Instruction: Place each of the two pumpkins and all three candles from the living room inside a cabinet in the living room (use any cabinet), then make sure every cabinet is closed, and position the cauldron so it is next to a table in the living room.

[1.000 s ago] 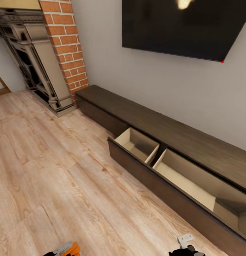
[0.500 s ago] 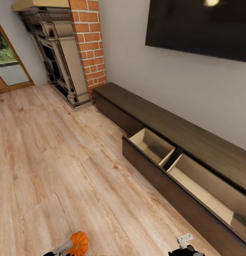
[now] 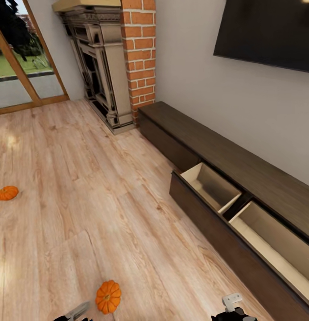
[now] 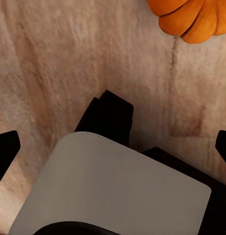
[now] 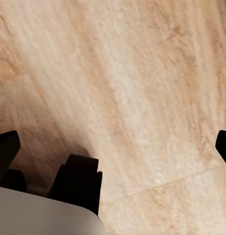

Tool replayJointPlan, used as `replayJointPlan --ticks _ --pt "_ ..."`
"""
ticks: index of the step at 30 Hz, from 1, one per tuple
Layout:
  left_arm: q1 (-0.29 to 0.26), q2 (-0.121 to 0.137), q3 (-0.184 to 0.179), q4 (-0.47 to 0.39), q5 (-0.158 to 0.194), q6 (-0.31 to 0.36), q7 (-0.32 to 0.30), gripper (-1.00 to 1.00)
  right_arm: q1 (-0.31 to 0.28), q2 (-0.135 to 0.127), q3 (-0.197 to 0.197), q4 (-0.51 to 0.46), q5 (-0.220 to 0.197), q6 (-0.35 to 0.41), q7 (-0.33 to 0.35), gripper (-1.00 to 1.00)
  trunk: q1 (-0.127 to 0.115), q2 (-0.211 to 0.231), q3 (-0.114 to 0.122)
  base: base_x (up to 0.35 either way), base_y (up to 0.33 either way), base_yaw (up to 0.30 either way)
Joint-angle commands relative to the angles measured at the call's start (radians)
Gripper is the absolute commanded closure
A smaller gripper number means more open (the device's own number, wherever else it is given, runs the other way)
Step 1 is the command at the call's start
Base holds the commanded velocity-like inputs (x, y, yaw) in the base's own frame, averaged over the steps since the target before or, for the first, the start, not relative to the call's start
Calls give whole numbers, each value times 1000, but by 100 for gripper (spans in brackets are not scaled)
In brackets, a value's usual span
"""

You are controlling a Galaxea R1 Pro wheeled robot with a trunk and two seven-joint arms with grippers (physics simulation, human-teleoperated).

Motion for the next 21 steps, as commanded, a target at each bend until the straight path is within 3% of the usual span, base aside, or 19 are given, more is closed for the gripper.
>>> replayJointPlan --ticks 1,21 --pt "0 0 0 0 0 0 0 -100 0 0 0 0 0 0 0 -100 0 0 -1 0 0 284" --pt "0 0 -1 -1 -1 0 0 -100 0 0 0 0 1 0 0 -100 0 0 -14 0 0 284"
